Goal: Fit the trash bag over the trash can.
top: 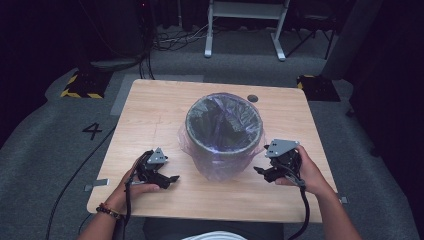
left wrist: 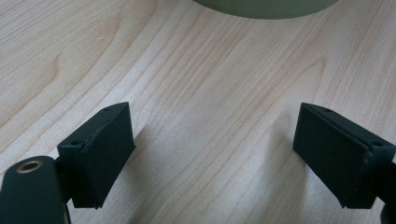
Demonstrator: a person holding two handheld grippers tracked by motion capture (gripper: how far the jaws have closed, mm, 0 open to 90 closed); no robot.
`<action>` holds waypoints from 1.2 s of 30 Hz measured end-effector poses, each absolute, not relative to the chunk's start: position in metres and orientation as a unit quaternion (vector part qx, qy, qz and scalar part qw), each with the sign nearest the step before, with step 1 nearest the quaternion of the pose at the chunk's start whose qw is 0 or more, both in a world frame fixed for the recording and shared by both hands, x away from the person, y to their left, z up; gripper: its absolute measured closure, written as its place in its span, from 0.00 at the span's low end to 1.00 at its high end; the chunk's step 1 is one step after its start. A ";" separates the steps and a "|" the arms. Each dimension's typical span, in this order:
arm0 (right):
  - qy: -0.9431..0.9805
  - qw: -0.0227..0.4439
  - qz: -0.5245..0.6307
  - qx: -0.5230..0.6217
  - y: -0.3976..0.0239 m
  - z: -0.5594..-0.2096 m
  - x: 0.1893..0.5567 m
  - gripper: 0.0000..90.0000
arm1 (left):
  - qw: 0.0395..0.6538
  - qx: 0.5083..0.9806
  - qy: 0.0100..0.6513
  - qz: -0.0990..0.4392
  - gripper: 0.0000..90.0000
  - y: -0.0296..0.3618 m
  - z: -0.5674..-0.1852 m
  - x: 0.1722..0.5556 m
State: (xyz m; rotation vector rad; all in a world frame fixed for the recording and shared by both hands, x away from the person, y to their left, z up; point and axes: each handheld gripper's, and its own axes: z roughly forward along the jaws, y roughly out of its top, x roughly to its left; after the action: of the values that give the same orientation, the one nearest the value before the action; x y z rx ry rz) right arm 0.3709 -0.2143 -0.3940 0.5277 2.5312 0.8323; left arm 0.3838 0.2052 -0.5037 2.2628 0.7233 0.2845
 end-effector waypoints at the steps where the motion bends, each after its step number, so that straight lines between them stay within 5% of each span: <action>1: 0.910 0.210 0.300 0.194 -0.216 -0.397 0.371 0.24 | 0.366 0.880 0.281 0.111 0.14 0.205 -0.504 0.384; 36: 0.883 0.194 0.304 0.302 -0.294 -0.474 0.364 0.25 | 0.365 0.880 0.282 0.110 0.14 0.205 -0.504 0.384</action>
State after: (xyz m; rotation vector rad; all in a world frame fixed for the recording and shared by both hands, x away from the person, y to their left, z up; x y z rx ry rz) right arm 0.3635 -0.2942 -0.4739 0.8459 2.4751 0.8512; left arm 0.3837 0.2051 -0.5036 2.2630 0.7256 0.2839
